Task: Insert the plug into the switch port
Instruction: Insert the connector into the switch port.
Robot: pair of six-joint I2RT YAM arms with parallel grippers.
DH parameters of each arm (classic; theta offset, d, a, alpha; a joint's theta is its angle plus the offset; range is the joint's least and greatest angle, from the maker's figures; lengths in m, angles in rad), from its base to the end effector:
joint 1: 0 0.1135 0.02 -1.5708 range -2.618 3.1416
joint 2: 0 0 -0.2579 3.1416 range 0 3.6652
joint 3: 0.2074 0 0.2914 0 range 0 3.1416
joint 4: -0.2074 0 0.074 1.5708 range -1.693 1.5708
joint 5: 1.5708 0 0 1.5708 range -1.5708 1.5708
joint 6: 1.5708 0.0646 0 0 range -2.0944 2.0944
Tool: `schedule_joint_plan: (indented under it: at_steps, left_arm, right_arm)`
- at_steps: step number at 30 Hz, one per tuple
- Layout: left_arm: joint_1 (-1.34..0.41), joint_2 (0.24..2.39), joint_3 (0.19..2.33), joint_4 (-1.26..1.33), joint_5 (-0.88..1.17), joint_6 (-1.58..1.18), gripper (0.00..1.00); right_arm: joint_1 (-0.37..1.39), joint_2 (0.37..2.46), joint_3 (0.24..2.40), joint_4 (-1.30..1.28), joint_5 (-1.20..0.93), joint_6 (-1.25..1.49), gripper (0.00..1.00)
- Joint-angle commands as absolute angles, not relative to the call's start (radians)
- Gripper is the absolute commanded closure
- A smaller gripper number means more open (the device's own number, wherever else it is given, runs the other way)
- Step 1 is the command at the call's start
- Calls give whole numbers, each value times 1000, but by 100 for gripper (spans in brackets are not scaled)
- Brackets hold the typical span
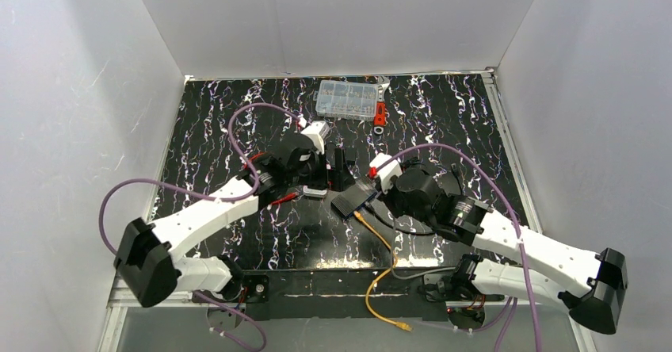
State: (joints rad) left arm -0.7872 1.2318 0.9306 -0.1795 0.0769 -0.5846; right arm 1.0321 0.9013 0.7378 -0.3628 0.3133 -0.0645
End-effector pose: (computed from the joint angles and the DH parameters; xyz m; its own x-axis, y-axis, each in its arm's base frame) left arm 0.2415 -0.2494 0.2654 -0.6885 -0.0886 -0.7198 0.4490 0.7274 -0.5189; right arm 0.1547 0.2200 0.2605 -0.2134 -0.4765 -0.8529 -0.6951 0.6875 -0.2102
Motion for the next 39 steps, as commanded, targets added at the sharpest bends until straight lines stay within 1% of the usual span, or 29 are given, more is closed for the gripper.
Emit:
schedule_joint_plan:
  at_steps: [1,9,17,24,31,35,39]
  left_arm:
    - [-746,1325,959,-54,184,-548,2]
    - [-724,1515,1007,36,223,-487,2]
    - [-714,1637,1017,112,268,-454,2]
    - [-712,1747,1052,160,314,-450,3]
    - [-711,1813,1100,159,296,-414,4]
    - [-711,1849,1125,159,308,-399,6]
    - [-711,1872,1123,168,331,-394,12]
  right_arm:
    - [967,913,721,-403,266,-10,99]
    - [935,1024,720,-413,138,125,99]
    - [922,1139,704,-386,117,254,99]
    - [835,1209,719,-380,111,311,99]
    - [751,1308,745,-367,61,336,99]
    - [727,1358,750,-329,50,327,99]
    - [727,1394,743,-282,46,303,99]
